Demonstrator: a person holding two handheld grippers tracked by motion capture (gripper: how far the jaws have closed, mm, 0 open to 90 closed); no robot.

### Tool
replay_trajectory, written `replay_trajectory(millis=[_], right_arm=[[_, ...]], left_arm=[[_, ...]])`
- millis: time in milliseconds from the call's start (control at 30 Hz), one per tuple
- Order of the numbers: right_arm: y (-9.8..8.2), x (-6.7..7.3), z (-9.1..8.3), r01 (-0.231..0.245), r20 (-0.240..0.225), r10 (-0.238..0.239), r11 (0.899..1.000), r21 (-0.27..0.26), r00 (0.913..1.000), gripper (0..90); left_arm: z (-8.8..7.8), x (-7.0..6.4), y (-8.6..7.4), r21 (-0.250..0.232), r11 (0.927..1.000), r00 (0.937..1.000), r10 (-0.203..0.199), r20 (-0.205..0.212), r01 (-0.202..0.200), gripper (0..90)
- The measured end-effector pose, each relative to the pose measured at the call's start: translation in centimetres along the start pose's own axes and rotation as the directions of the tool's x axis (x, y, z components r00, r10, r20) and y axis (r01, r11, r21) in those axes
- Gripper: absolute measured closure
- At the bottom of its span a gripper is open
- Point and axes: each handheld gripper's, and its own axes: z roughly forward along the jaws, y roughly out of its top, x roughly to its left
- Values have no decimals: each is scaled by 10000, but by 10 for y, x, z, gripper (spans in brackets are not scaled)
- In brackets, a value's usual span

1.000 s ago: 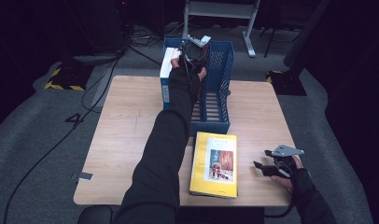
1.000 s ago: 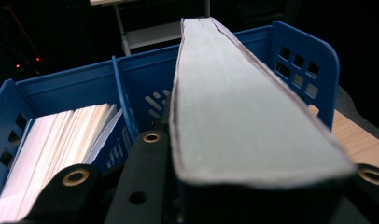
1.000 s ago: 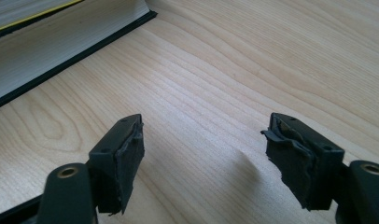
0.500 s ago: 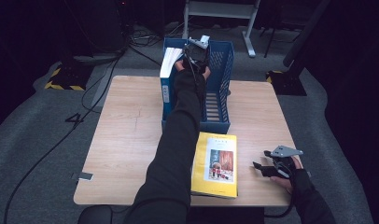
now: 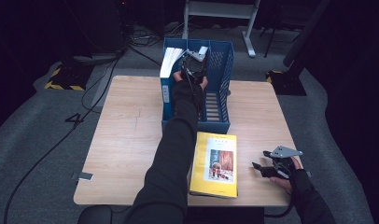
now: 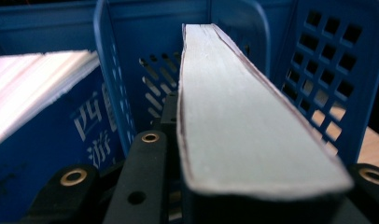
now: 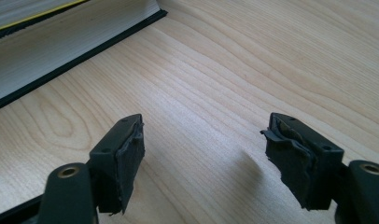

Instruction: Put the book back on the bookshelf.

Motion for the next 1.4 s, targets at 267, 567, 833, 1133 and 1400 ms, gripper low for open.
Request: replay_trajectory(millis=[267,567,833,1133,1400], right_arm=[[-1,1,2,27,-47,-27,9999,106,10000,290],[0,1,1,64,-1,-64,9999,125,10000,290],[-1,0,2,82,13,-82,9998,200,10000,292],[0,2,3,155,29,-156,9996,230,9999,291],[0,3,3,192,-34,-192,9996,210,9998,293]], left_arm=[[-6,4,-8,44,9996,9986,261,451,-263,724],[-18,11,-15,114,9990,9953,423,872,-434,719],[-31,12,-20,405,9940,9853,948,1421,-1015,696],[-43,11,-20,624,9886,9779,1249,1678,-1370,654],[-37,16,-18,1293,9785,9699,1321,2044,-1606,524]])
